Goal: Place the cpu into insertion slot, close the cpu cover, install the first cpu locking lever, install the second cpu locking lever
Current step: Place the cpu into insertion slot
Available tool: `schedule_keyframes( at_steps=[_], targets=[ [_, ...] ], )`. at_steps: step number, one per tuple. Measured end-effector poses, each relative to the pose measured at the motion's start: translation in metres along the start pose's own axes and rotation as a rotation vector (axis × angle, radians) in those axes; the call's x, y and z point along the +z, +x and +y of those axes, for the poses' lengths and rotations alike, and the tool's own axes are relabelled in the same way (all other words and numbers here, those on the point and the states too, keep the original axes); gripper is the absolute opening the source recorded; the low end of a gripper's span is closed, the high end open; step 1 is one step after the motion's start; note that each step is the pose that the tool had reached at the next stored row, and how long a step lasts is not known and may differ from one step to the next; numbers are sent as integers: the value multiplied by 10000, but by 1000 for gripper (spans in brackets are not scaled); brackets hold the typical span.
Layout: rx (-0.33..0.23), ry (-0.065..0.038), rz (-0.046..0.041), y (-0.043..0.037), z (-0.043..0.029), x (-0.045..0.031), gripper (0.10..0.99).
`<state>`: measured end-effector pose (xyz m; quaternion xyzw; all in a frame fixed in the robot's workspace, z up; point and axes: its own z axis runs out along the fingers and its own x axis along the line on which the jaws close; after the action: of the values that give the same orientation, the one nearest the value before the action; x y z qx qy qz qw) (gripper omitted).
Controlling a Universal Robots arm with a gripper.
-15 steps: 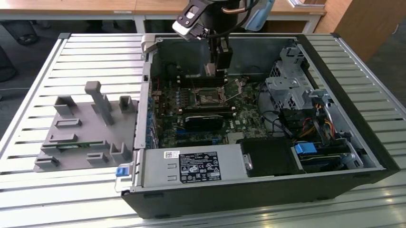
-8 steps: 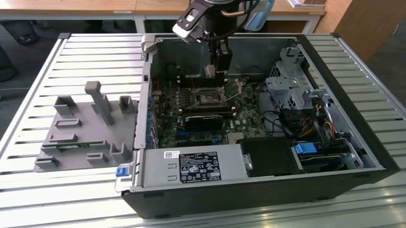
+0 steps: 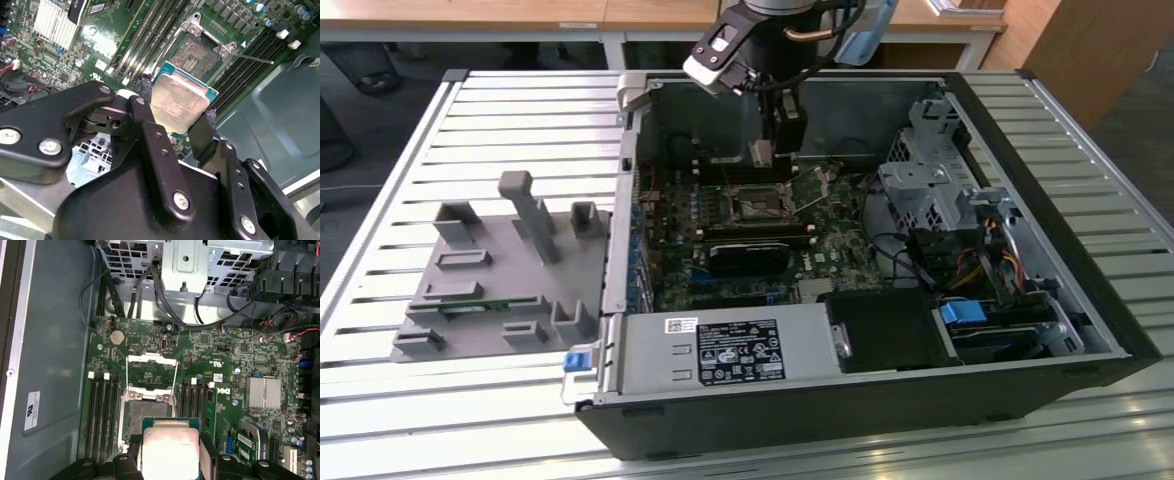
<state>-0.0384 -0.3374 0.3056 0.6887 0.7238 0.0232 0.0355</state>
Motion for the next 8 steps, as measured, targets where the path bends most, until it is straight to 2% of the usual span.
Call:
schedule_keyframes(
  at_steps=[8],
  targets=[
    [16, -8, -2, 9, -5, 62, 537]
  ],
)
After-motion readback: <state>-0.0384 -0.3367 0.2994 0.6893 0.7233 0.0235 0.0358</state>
